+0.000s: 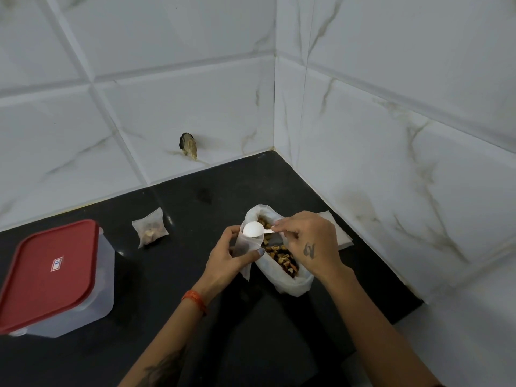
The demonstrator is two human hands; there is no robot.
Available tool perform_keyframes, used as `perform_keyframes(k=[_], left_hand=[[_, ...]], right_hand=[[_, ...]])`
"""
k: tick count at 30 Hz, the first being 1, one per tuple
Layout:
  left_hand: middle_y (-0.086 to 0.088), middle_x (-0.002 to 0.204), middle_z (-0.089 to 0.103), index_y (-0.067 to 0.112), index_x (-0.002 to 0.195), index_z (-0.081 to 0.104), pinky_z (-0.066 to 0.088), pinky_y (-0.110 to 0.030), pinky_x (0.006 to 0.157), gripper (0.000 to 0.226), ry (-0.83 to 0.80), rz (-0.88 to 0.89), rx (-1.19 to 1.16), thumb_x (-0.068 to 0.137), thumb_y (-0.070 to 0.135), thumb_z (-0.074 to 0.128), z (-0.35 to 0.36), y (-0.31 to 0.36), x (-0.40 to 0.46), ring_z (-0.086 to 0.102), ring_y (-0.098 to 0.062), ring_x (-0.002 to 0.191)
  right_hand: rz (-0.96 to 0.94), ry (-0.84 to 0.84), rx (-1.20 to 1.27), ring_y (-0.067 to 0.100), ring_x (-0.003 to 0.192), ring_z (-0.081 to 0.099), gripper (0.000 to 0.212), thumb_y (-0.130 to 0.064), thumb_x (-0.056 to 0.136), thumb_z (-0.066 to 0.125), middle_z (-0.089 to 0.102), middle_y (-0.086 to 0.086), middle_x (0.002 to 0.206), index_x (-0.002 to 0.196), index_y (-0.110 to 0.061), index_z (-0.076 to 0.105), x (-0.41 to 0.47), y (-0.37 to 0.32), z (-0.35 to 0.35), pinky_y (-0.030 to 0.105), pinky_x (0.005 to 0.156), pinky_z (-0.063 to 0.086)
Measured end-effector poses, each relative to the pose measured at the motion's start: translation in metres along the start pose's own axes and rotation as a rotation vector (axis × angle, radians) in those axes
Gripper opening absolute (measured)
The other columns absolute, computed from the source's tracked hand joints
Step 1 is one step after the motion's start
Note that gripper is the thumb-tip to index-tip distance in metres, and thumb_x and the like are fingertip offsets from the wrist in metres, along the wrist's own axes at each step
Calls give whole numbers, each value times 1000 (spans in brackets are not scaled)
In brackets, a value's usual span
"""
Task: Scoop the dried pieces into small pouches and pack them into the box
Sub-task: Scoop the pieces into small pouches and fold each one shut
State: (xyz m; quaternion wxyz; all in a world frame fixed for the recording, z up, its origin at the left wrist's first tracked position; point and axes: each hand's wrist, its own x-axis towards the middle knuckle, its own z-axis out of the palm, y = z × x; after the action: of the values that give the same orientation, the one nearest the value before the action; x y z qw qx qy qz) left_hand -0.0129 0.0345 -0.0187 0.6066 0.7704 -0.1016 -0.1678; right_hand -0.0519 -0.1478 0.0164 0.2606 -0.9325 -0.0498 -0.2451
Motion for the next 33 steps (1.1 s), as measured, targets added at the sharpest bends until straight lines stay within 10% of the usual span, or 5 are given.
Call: perform_keyframes(k=[12, 22, 33], left_hand=[[10, 114, 58, 35, 110, 50, 49, -31, 88, 47, 18, 31, -3, 73, 24, 78, 2, 3, 0, 57, -9, 104], [7, 117, 57, 32, 112, 49, 50, -36, 91, 48, 27, 25, -20, 74, 20, 77, 0, 0, -4, 57, -13, 106], [6, 108, 62, 22, 115, 47, 53, -36, 89, 68, 110, 179, -158, 58, 32, 82, 4, -9, -10, 62, -18, 105]], right_hand=[[-6, 93, 76, 6, 75, 66, 17, -4, 74, 76, 73, -5, 84, 82, -19, 78, -1, 5, 7, 17, 63, 52], [918, -200, 806, 7, 77, 61, 21, -7, 75, 75, 71, -1, 89, 92, -19, 74, -5, 15, -9, 22, 62, 46], [638, -444, -103, 10, 92, 62, 32, -42, 78, 72, 69, -8, 100, 106, -28, 68, -17, 12, 4, 21, 72, 43]])
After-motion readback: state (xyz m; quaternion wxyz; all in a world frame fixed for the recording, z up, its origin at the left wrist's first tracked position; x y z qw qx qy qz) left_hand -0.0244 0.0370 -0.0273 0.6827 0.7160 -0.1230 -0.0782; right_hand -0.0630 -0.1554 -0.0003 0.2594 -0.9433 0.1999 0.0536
